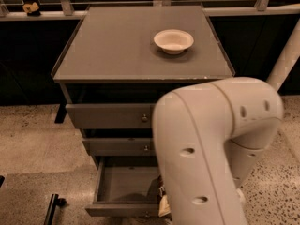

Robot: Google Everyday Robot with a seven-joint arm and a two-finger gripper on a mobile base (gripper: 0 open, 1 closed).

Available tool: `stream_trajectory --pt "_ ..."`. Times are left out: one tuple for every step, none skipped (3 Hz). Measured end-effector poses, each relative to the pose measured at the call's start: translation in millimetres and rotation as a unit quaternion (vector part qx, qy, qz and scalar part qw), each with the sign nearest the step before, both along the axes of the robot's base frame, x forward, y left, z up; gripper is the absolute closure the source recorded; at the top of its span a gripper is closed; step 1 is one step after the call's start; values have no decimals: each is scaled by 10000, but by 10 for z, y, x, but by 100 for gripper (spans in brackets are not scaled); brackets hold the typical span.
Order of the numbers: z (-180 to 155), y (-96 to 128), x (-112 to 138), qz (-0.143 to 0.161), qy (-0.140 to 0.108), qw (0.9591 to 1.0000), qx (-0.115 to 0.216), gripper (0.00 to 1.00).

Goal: Pick brown chip bag from bottom drawer and place on counter

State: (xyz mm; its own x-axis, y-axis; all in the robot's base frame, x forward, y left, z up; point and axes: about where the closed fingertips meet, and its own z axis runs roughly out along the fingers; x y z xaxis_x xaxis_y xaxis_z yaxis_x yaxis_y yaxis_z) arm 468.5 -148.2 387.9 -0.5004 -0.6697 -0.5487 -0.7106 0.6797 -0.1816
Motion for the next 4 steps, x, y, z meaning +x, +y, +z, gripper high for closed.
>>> stream_trajectory --pt "128 -243 -21 -232 -358 9988 227 100" --pt "128 -244 -20 -233 -358 9988 226 100" --pt "203 -306 9 -255 -389 9988 151 100" --pt "490 -373 30 -212 -608 9979 86 100"
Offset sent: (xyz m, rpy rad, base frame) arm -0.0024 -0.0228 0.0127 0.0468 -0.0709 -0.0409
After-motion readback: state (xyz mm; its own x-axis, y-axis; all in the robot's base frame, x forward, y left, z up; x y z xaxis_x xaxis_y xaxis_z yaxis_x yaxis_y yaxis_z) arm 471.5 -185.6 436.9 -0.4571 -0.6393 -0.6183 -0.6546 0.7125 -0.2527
